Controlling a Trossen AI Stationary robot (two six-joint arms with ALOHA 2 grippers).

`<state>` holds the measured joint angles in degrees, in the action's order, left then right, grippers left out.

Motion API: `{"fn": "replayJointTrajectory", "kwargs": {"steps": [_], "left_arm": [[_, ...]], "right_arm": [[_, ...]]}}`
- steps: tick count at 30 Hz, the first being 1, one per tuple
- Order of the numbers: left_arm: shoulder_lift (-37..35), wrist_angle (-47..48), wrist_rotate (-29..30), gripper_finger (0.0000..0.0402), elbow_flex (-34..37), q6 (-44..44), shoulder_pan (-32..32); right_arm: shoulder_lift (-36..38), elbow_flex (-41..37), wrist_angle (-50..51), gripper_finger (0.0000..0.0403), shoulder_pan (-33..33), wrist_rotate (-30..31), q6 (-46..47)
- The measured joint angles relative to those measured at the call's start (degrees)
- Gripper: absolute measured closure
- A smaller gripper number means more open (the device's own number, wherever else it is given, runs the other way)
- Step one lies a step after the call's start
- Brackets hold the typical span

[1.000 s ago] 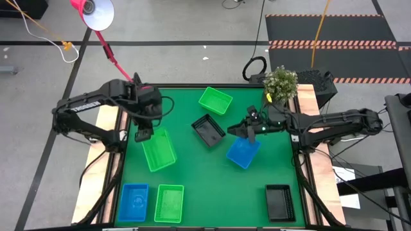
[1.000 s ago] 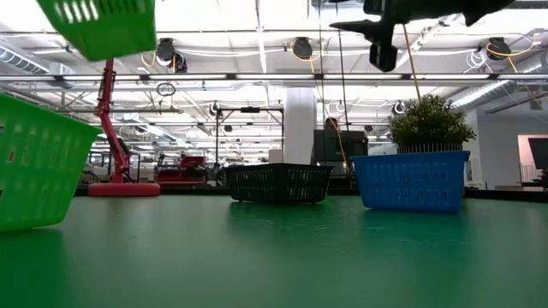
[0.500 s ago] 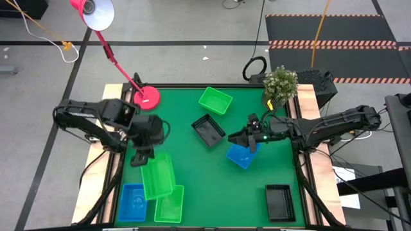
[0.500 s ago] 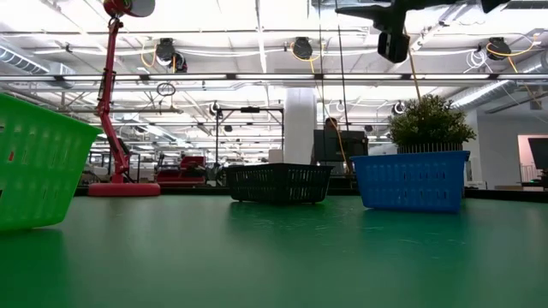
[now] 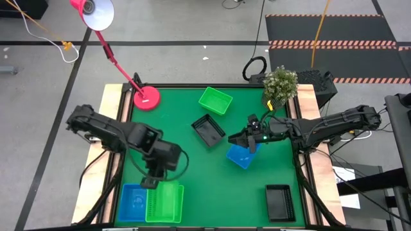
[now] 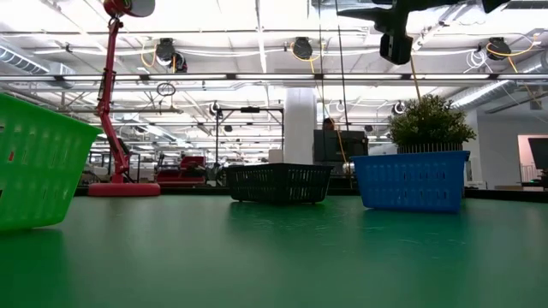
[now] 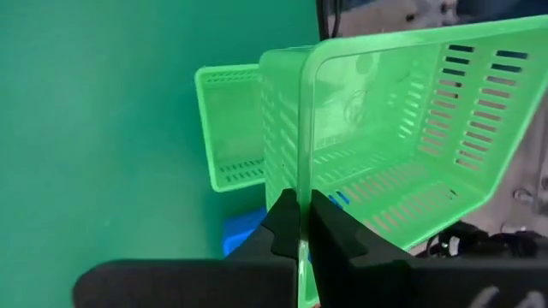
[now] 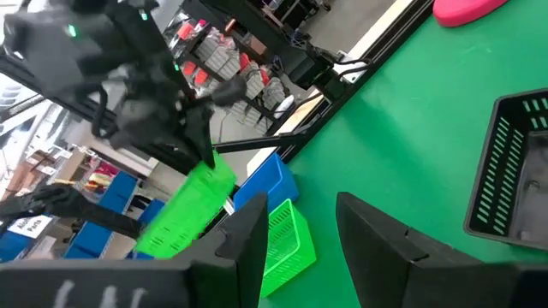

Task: Stack baskets by color
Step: Stack the top left green bin on top of the bottom green bin

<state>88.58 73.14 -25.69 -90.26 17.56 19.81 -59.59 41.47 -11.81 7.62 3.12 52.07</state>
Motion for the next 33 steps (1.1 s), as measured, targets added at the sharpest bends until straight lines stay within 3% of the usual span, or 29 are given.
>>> {"fn": "replayJointTrajectory", "kwargs": {"steps": [13,22,33], "left_arm": [[11.17,-0.84,-2.33,0.0394,0.02,-9.03,2.53],[14.90,-2.52,-1.89,0.0391,0.17,-13.36,1.35],[16.22,-4.08,-2.78,0.0392,4.74,-9.83,0.46]], "right_arm": [[0.00,0.00,0.07,0.0271,0.00,-0.36,0.42],[0.00,0.00,0.17,0.0271,1.41,-0.42,0.42],[0.00,0.00,1.86,0.0271,3.78,-0.31,1.47]]}}
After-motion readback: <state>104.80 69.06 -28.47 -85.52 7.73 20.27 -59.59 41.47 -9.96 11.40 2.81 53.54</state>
